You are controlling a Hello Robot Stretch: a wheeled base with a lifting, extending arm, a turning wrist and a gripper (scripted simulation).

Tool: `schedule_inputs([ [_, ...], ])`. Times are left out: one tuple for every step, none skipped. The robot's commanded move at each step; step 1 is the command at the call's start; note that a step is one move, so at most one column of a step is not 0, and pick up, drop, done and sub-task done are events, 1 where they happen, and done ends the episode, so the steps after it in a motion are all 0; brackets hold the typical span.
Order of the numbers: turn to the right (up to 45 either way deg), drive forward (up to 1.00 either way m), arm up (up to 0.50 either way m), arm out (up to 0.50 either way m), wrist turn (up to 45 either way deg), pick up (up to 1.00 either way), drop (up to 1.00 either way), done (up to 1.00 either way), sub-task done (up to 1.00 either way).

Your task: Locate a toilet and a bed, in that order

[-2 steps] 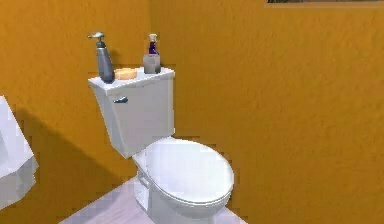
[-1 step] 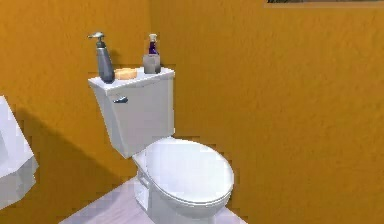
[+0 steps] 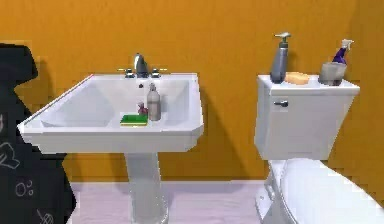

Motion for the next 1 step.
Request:
schedule_inputs([
  [-45.0,0.0,0.0,0.0,0.0,0.0,0.0,0.0,0.0],
])
